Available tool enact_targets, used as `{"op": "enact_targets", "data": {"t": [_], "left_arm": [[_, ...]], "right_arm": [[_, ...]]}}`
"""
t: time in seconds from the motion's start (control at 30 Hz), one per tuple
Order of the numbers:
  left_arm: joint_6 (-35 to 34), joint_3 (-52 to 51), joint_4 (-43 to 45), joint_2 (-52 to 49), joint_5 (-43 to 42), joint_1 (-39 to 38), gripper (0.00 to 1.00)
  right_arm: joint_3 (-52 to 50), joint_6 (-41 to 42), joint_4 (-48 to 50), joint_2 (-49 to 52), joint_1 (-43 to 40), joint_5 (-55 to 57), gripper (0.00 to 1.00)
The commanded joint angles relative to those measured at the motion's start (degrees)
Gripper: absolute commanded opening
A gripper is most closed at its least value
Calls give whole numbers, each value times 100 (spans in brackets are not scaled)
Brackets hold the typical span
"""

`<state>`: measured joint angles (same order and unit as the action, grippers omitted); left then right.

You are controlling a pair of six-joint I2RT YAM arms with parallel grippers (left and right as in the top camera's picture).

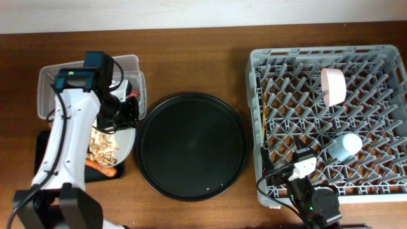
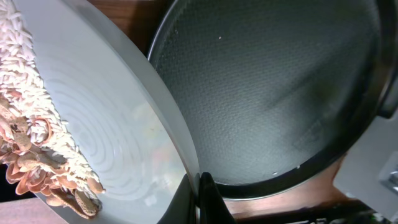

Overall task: Sort waste into correct bins and load items into the dishwasher rack
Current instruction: 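Lift the plate left and tip the rice scraps onto the black tray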

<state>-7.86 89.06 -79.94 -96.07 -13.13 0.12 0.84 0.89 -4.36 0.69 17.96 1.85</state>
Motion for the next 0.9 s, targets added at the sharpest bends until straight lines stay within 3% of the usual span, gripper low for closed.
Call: {"op": "enact_targets", "data": {"t": [0.0, 0.23, 0.6, 0.87], "left_arm": [[289, -59, 138, 424, -466, 313, 0], [734, -601, 417, 890, -1447, 1241, 0], [2277, -1709, 570, 1106, -4280, 3018, 0], [3202, -1971, 50, 1167, -4966, 4288, 0]], "right_arm": [[-52, -4, -7, -42, -39, 11, 98], [-52, -4, -9, -42, -39, 9, 98], [-52, -4, -9, -42, -39, 11, 98], [-52, -4, -9, -42, -39, 9, 98]]}}
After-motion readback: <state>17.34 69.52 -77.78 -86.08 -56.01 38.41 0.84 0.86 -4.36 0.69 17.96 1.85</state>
